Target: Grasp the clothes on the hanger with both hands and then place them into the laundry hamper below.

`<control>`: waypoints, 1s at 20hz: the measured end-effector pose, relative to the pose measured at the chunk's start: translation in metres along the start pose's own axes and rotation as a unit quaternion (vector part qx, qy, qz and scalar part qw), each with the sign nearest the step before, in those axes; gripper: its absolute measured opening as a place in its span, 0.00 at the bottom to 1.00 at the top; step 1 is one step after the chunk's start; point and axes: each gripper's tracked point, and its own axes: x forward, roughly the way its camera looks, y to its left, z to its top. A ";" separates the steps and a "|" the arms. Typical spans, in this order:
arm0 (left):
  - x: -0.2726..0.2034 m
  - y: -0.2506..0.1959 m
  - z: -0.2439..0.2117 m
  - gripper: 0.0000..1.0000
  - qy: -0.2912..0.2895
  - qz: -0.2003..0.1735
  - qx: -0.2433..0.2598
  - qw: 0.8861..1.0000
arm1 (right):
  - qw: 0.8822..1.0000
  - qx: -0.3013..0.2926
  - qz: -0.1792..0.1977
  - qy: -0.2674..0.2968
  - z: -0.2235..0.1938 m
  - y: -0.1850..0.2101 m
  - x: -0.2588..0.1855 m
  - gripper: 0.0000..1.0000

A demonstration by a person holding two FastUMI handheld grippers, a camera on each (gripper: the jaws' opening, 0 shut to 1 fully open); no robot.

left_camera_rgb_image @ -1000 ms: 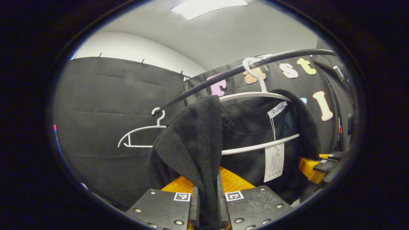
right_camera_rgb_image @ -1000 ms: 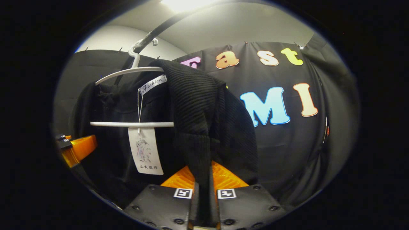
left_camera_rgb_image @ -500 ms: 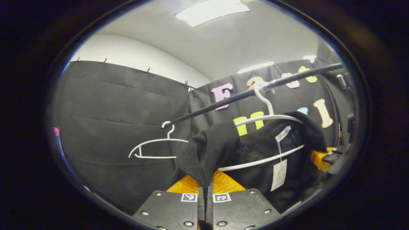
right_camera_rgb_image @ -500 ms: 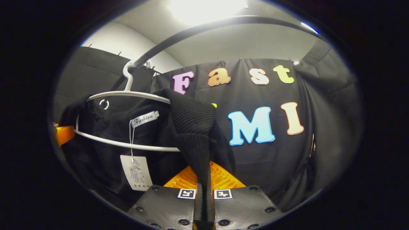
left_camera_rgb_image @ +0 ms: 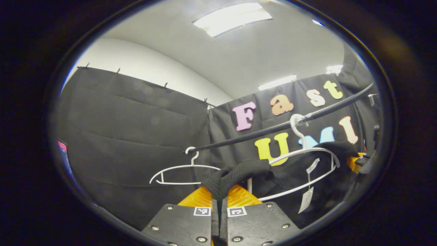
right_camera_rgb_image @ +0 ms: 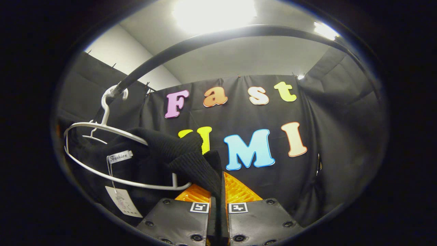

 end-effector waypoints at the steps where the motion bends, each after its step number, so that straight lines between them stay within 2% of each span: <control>1: 0.003 0.005 0.003 0.04 -0.001 -0.003 0.000 1.000 | 1.000 -0.003 -0.005 -0.006 0.004 -0.004 0.003 0.06; 5: 0.016 0.018 0.017 0.04 -0.012 -0.022 0.002 1.000 | 0.999 -0.016 -0.015 -0.022 0.015 -0.015 0.009 0.05; 11: 0.036 0.028 0.017 0.04 -0.018 -0.066 0.026 0.997 | 1.000 -0.020 -0.020 -0.006 0.000 -0.022 0.027 0.06; 14: 0.047 0.037 0.002 0.04 -0.007 -0.093 0.028 0.995 | 1.000 -0.020 -0.019 0.009 -0.012 -0.025 0.029 0.05; 16: 0.055 0.050 -0.013 0.01 0.006 -0.098 0.025 0.995 | 1.000 -0.021 -0.013 0.017 -0.019 -0.024 0.031 0.05; 20: 0.060 0.060 -0.049 0.04 0.048 -0.107 -0.010 0.993 | 0.999 -0.029 0.001 0.020 -0.027 -0.021 0.038 0.05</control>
